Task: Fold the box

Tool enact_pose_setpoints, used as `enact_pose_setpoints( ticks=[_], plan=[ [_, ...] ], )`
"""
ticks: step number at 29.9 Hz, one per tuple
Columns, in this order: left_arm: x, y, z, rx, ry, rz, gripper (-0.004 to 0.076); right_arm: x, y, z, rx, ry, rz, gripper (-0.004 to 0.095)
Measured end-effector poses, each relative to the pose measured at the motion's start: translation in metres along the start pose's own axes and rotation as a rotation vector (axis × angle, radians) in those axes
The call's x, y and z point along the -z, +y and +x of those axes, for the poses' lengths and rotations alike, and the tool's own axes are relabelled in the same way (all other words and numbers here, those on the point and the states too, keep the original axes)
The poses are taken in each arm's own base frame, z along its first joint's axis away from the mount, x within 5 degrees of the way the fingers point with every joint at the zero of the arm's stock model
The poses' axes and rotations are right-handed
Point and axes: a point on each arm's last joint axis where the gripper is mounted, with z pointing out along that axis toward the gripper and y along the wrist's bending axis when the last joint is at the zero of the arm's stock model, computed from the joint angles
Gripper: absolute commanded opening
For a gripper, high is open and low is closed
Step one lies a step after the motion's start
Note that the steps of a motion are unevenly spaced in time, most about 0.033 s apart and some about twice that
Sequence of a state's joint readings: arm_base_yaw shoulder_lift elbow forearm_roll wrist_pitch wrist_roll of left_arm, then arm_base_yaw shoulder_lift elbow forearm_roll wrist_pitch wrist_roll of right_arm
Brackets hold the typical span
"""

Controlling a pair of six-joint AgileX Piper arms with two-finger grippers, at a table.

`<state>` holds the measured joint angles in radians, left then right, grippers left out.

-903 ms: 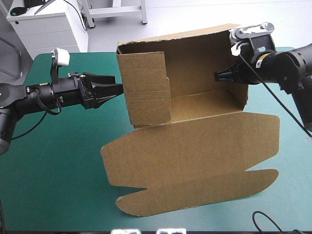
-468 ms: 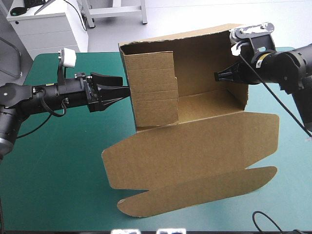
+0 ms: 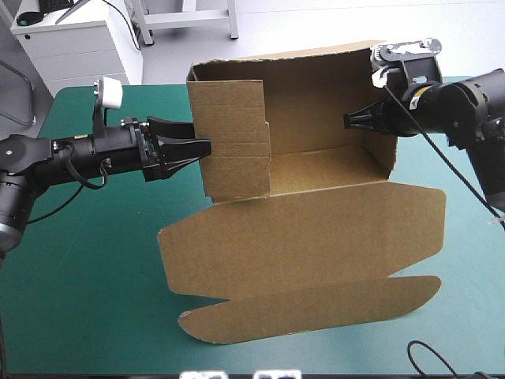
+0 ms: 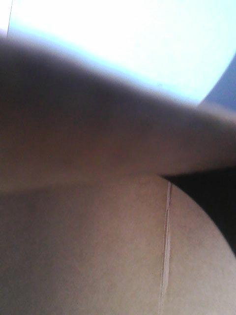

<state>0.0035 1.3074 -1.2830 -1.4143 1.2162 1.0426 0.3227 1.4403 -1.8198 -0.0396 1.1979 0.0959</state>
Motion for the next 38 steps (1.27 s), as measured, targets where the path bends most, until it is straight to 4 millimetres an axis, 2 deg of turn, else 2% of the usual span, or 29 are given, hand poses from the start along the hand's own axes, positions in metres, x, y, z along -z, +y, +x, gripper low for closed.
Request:
enact_pose_setpoints(
  ticks=[13, 18, 23, 28, 38],
  plan=[
    [-0.001, 0.006, -0.001, -0.062, 0.044, -0.112, 0.0502, -0.007, 0.003, -0.002, -0.046, -0.001, -0.030, -0.0016],
    [-0.007, -0.006, -0.022, -0.152, 0.085, -0.251, 0.0502, -0.015, 0.006, -0.005, -0.075, -0.011, -0.057, -0.0015],
    [-0.023, -0.029, -0.039, -0.250, 0.122, -0.414, 0.0496, -0.021, 0.009, -0.007, -0.107, -0.020, -0.086, -0.0015],
    [-0.037, -0.040, -0.038, -0.316, 0.165, -0.566, 0.0495, -0.024, 0.010, -0.008, -0.113, -0.022, -0.091, -0.0015],
    [-0.070, -0.033, -0.026, -0.345, 0.202, -0.852, 0.0495, -0.023, 0.014, -0.008, -0.124, -0.023, -0.141, -0.0015]
  ],
)
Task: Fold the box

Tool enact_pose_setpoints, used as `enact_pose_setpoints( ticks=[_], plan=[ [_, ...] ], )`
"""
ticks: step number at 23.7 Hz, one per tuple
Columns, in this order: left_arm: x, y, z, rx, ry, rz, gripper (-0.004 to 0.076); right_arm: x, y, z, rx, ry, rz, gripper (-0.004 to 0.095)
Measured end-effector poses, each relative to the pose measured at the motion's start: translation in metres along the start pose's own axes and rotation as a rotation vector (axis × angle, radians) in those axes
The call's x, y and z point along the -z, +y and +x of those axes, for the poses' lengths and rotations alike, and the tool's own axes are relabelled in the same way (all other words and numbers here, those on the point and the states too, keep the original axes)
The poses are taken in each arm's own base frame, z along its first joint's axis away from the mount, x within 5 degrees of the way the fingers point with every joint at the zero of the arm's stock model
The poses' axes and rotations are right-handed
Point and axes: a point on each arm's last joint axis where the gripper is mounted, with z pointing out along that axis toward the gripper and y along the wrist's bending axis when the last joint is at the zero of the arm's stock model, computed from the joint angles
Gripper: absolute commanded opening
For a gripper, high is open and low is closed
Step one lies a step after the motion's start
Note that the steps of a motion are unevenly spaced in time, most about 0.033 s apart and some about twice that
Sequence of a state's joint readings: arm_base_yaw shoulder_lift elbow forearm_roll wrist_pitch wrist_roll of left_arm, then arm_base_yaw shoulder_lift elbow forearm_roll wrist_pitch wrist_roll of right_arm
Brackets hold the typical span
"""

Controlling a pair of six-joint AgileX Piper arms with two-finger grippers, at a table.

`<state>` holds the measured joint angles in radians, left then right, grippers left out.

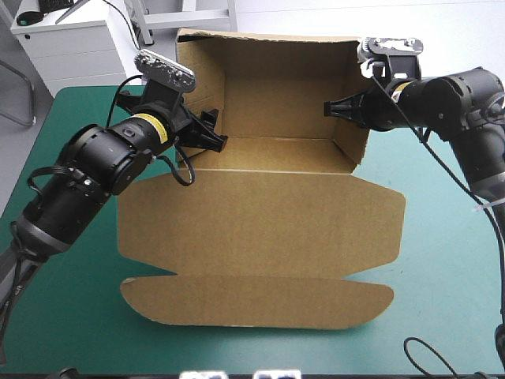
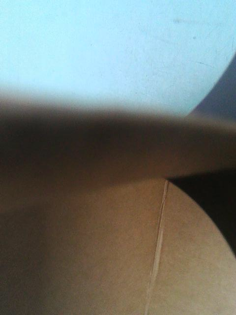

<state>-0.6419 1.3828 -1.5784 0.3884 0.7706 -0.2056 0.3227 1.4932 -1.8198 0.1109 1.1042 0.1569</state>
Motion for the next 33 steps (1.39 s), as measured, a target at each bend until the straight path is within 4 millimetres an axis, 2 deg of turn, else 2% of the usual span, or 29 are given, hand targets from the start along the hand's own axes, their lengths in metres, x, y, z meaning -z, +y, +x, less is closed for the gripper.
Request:
enact_pose_setpoints(
  ticks=[3, 5, 7, 8, 10, 19, 27, 33],
  plan=[
    [-0.003, 0.001, -0.001, 0.023, -0.009, -0.057, 0.0491, 0.000, 0.002, 0.000, 0.004, 0.003, -0.017, -0.0015],
    [-0.003, 0.003, -0.001, 0.050, -0.009, -0.077, 0.0432, 0.000, 0.002, 0.000, 0.005, 0.004, -0.026, -0.0015],
    [-0.003, 0.003, -0.001, 0.067, -0.013, -0.083, 0.0305, 0.000, 0.003, 0.000, 0.006, 0.004, -0.028, -0.0015],
    [-0.003, 0.003, -0.001, 0.076, -0.013, -0.083, 0.0140, 0.000, 0.003, 0.000, 0.006, 0.005, -0.028, -0.0015],
    [-0.003, 0.003, 0.000, 0.088, -0.009, -0.085, -0.0006, 0.000, 0.001, 0.001, 0.015, 0.013, -0.012, -0.0015],
    [-0.014, 0.003, 0.005, 0.090, 0.037, -0.107, -0.0003, -0.002, 0.002, 0.005, 0.041, 0.048, 0.020, -0.0011],
    [-0.038, 0.003, 0.028, 0.057, 0.256, -0.157, -0.0001, -0.049, 0.035, 0.021, 0.146, 0.156, 0.115, -0.0012],
    [-0.055, 0.020, 0.049, 0.103, 0.429, -0.099, 0.0006, -0.085, 0.040, 0.036, 0.138, 0.307, 0.118, -0.0014]
  ],
)
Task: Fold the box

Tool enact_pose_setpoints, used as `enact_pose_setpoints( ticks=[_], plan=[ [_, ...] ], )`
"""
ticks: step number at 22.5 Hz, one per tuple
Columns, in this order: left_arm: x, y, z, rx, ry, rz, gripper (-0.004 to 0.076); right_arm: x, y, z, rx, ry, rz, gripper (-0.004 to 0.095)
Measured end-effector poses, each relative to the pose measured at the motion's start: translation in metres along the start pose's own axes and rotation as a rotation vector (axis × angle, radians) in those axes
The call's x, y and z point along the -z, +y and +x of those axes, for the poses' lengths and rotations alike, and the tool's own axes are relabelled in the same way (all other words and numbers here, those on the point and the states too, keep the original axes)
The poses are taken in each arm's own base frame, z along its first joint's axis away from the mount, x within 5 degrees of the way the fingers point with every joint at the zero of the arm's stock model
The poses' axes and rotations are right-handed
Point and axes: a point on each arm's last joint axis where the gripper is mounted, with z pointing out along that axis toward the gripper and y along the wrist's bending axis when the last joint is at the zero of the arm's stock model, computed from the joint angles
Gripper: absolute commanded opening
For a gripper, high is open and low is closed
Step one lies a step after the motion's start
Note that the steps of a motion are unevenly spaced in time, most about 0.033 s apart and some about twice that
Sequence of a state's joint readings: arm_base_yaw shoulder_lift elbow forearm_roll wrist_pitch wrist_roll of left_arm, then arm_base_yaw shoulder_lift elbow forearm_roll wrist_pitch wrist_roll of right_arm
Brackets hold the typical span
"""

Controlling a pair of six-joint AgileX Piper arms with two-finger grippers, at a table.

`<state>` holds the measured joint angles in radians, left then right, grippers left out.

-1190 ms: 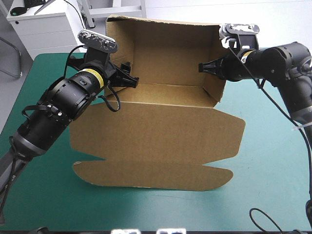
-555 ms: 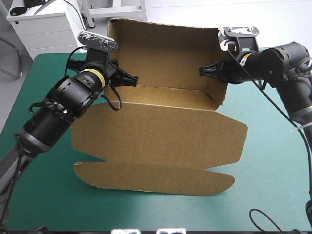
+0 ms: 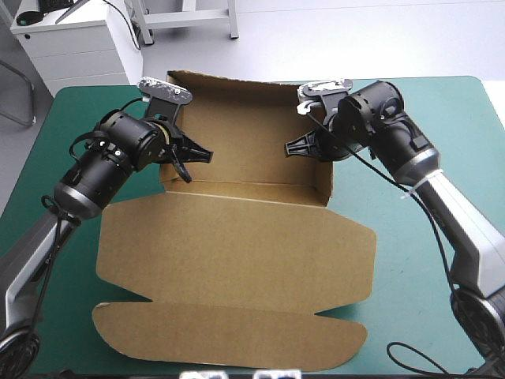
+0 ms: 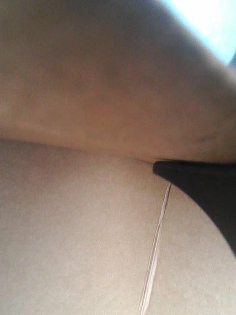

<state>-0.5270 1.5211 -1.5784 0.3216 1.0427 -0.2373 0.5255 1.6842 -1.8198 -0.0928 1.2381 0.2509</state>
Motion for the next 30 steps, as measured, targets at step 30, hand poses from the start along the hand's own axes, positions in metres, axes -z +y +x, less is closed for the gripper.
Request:
enact_pose_setpoints(
  ticks=[30],
  plan=[
    [-0.143, -0.012, 0.039, 0.027, 0.484, 0.205, 0.0059, -0.122, -0.011, 0.009, 0.003, 0.302, 0.034, -0.0014]
  ],
)
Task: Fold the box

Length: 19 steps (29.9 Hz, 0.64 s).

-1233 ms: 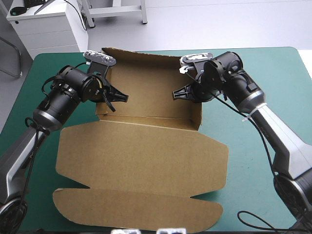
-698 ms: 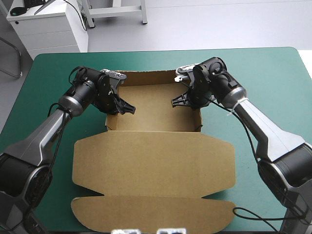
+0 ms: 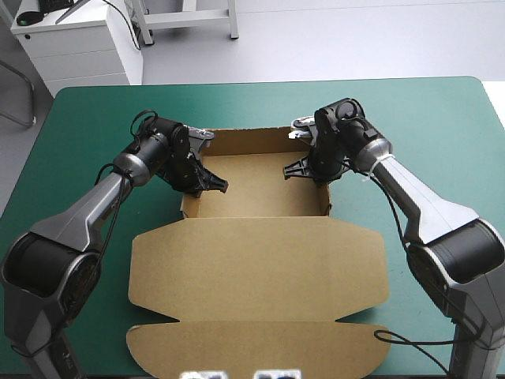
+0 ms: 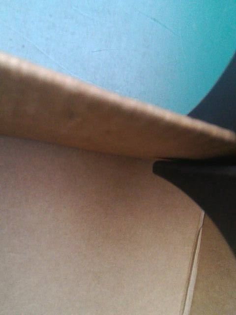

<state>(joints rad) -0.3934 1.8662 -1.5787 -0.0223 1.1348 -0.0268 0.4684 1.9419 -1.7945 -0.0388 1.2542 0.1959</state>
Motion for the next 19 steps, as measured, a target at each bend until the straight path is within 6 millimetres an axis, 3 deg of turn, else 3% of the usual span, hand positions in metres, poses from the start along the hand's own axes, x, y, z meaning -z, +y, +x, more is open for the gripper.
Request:
enact_pose_setpoints(
  ticks=[7, 15, 17, 19],
  plan=[
    [-0.0009, -0.0022, 0.0020, -0.053, 0.024, 0.004, 0.0301, -0.0033, -0.0001, -0.0005, 0.023, -0.001, 0.004, -0.0014],
    [-0.0009, -0.0041, 0.0031, -0.070, 0.036, 0.010, 0.0324, -0.0033, 0.0000, -0.0010, 0.026, -0.005, -0.002, 0.0016],
    [-0.0009, -0.0041, 0.0031, -0.070, 0.036, 0.010, 0.0324, -0.0033, -0.0003, -0.0011, 0.025, -0.005, -0.002, 0.0112],
    [-0.0009, -0.0043, 0.0032, -0.070, 0.036, 0.012, 0.0324, -0.0033, -0.0003, -0.0011, 0.025, -0.005, -0.002, 0.0291]
  ],
)
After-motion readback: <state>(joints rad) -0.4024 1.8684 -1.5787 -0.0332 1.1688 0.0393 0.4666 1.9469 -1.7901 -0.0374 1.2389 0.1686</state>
